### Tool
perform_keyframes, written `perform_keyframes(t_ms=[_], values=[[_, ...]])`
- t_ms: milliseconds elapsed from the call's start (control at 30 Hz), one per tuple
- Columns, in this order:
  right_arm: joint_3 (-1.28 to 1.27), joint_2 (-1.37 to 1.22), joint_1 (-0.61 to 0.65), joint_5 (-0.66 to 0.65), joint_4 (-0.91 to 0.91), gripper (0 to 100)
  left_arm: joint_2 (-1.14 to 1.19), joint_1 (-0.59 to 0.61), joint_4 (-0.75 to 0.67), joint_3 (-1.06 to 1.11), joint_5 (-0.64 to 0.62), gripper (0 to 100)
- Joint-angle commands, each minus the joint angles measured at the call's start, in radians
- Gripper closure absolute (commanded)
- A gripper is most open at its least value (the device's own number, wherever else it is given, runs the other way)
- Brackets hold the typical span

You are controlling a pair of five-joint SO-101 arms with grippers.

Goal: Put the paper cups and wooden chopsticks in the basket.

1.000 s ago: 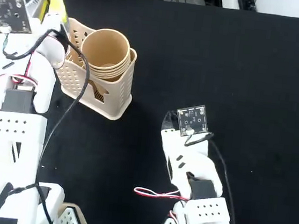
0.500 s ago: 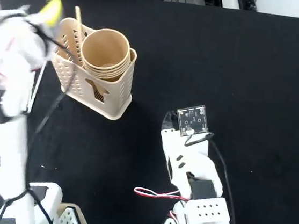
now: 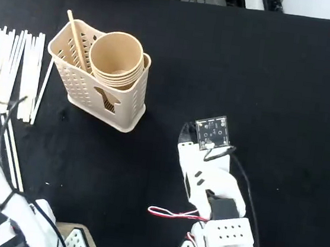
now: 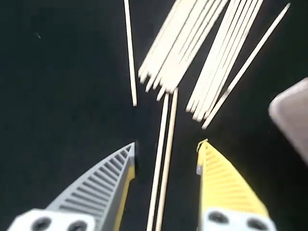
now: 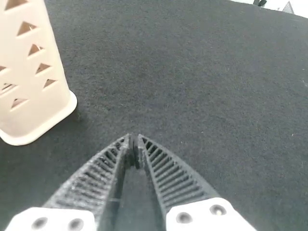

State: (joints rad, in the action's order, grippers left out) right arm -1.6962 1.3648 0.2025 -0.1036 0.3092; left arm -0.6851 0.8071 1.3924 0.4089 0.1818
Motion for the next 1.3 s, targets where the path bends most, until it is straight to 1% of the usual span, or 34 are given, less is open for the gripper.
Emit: perform_keyframes(t_ms=[0, 67, 200, 300, 433, 500, 633, 700, 800, 933, 1067, 1133, 1267], values=[[0.001, 0.008, -0.012, -0.008, 0.000, 98.3, -0.003, 0.050, -0.304, 0.343, 0.066, 79], [0.001, 0.008, -0.012, -0.008, 0.000, 98.3, -0.003, 0.062, -0.402, 0.440, 0.064, 79], [0.001, 0.008, -0.012, -0.008, 0.000, 98.3, -0.002, 0.058, -0.549, 0.590, 0.060, 79], [0.001, 0.008, -0.012, -0.008, 0.000, 98.3, -0.002, 0.058, -0.609, 0.641, 0.058, 79], [0.001, 0.008, -0.012, -0.008, 0.000, 98.3, 0.074, 0.058, -0.615, 0.607, 0.057, 79], [0.001, 0.008, -0.012, -0.008, 0.000, 98.3, 0.170, 0.058, -0.615, 0.555, 0.054, 79], [0.001, 0.008, -0.012, -0.008, 0.000, 98.3, 0.382, 0.064, -0.614, 0.415, 0.008, 79], [0.001, 0.008, -0.012, -0.008, 0.000, 98.3, 0.463, 0.059, -0.608, 0.364, 0.009, 79], [0.001, 0.008, -0.012, -0.008, 0.000, 98.3, 0.523, 0.056, -0.618, 0.318, 0.012, 79], [0.001, 0.008, -0.012, -0.008, 0.000, 98.3, 0.560, 0.056, -0.643, 0.314, 0.017, 79], [0.001, 0.008, -0.014, -0.008, 0.000, 98.3, 0.594, 0.058, -0.715, 0.343, 0.017, 79], [0.001, 0.008, -0.014, -0.008, 0.000, 98.3, 0.603, 0.056, -0.770, 0.372, 0.017, 82], [0.001, 0.008, -0.014, -0.008, 0.000, 98.3, 0.612, 0.056, -0.899, 0.421, 0.017, 94]])
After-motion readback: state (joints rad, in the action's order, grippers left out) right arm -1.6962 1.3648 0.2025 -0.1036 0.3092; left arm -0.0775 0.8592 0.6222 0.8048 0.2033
